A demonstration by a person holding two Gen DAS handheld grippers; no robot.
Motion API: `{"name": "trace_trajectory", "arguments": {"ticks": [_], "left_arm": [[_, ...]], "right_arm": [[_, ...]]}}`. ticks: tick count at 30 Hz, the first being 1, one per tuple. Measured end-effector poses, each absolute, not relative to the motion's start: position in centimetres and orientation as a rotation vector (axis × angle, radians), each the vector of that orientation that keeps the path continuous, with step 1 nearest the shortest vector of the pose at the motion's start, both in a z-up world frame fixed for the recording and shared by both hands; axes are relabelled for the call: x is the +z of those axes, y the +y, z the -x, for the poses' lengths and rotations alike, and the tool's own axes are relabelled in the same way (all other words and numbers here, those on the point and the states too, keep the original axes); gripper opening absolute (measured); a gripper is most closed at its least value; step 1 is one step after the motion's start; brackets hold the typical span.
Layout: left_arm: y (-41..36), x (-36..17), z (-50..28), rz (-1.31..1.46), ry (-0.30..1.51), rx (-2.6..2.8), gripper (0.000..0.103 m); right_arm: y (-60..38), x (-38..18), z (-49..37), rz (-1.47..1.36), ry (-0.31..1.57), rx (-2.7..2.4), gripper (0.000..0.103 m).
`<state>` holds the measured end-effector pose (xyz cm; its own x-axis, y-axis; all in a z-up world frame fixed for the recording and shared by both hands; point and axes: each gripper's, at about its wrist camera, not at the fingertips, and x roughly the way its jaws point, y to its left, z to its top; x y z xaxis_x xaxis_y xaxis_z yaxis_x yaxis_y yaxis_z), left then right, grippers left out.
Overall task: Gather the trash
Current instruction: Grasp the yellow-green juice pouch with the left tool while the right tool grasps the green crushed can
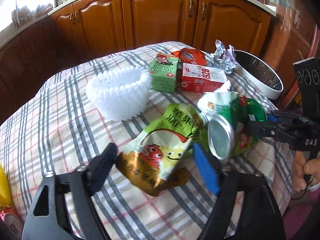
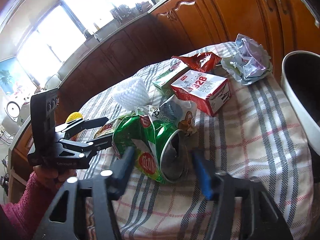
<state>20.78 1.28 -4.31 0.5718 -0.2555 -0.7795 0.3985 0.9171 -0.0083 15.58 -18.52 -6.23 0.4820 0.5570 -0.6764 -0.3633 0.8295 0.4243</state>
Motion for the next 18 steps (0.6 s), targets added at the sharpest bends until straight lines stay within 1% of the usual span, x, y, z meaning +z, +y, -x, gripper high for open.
{"name": "trace_trajectory", "arguments": {"ticks": [3,6,9,18], "left_arm": [[0.9,-4.1,-19.8,-0.162,0.876,-0.399,0.062],[0.3,-3.9,-18.5,-0.149,0.869,-0.393,0.056],[0.1,-3.7,-17.0,-0.106,0.867,-0.389,0.053],[-0.7,-2.4,-13.4,0.081,0.821,-0.356,0.051]], "right_arm": [[-18.8,-6.0,-15.1,-0.230,0.896,0.567,0.033],[-19.4,-5.6,-14.3,-0.227,0.880,0.566,0.033],[-20.8,-4.9,-13.6,-0.242,0.861,0.557,0.033],[-25.9,-2.9,-10.4,-0.269,0.792,0.487,0.033]]}}
